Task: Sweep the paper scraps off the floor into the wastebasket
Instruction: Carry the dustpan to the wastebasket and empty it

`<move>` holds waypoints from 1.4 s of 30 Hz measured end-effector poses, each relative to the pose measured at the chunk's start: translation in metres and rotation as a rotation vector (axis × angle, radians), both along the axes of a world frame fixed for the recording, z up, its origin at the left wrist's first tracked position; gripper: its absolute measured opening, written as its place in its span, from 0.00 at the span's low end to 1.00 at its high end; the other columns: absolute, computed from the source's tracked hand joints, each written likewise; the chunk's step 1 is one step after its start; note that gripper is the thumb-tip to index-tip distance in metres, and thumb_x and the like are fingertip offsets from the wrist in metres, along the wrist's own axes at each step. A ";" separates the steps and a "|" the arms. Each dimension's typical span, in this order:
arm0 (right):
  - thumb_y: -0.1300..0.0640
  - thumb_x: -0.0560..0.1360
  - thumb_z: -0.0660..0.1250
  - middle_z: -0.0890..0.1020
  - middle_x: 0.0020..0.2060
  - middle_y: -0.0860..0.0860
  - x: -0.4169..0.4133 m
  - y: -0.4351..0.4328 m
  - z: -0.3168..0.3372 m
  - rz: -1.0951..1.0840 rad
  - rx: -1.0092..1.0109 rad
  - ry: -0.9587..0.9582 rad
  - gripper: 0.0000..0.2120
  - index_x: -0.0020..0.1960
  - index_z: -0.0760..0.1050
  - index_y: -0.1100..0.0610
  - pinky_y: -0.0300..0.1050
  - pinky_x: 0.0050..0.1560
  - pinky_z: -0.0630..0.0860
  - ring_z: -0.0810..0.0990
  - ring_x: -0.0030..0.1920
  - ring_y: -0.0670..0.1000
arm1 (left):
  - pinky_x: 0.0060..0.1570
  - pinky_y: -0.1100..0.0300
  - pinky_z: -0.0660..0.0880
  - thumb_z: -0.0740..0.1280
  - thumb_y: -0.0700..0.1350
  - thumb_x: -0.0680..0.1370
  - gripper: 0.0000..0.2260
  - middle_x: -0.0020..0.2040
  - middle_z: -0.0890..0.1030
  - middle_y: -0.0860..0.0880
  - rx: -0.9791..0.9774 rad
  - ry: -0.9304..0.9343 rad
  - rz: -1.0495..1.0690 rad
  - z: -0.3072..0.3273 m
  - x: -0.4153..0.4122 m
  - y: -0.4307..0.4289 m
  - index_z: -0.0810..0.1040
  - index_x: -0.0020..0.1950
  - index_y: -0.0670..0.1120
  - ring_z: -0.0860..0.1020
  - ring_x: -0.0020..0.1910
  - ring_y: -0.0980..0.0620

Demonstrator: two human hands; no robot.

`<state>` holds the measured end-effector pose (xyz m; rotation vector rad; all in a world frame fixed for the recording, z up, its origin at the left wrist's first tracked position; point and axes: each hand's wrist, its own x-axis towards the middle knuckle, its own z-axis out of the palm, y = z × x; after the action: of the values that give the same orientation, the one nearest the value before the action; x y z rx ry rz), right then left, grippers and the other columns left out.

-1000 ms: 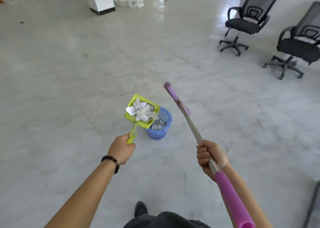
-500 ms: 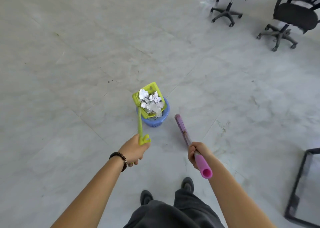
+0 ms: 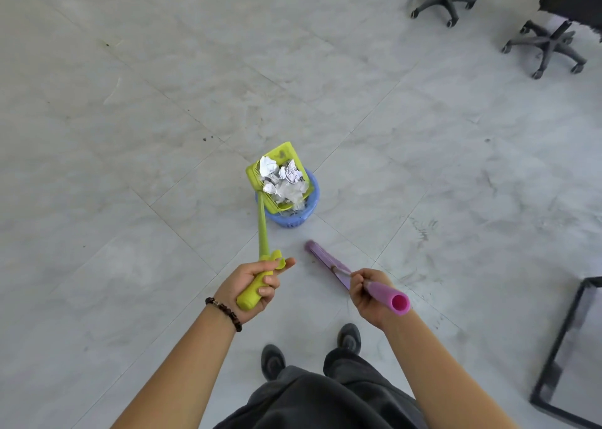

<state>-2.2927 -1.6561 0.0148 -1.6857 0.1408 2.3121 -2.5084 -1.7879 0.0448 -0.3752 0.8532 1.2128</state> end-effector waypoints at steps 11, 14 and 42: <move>0.66 0.78 0.56 0.72 0.24 0.51 0.016 -0.013 0.000 -0.016 0.015 0.028 0.07 0.45 0.72 0.62 0.34 0.18 0.72 0.71 0.19 0.45 | 0.20 0.64 0.65 0.65 0.32 0.77 0.08 0.50 0.79 0.40 -0.250 0.557 -0.466 0.003 0.017 -0.019 0.72 0.54 0.39 0.72 0.25 0.51; 0.66 0.78 0.56 0.72 0.25 0.52 0.021 -0.019 -0.003 -0.021 0.002 0.029 0.06 0.45 0.70 0.61 0.35 0.18 0.72 0.72 0.19 0.46 | 0.25 0.60 0.67 0.66 0.31 0.76 0.09 0.46 0.75 0.42 -0.369 0.700 -0.653 -0.014 0.023 -0.027 0.70 0.50 0.41 0.74 0.29 0.47; 0.67 0.77 0.57 0.73 0.26 0.54 0.038 -0.055 -0.015 0.047 -0.132 0.014 0.06 0.43 0.69 0.61 0.36 0.18 0.73 0.71 0.19 0.48 | 0.23 0.61 0.70 0.61 0.36 0.77 0.08 0.44 0.77 0.42 -0.497 1.027 -0.778 -0.044 0.054 -0.087 0.72 0.55 0.44 0.78 0.29 0.46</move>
<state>-2.2546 -1.7111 -0.0005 -1.7530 0.2640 2.3970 -2.4548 -1.8749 0.0006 0.2437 1.9717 0.3726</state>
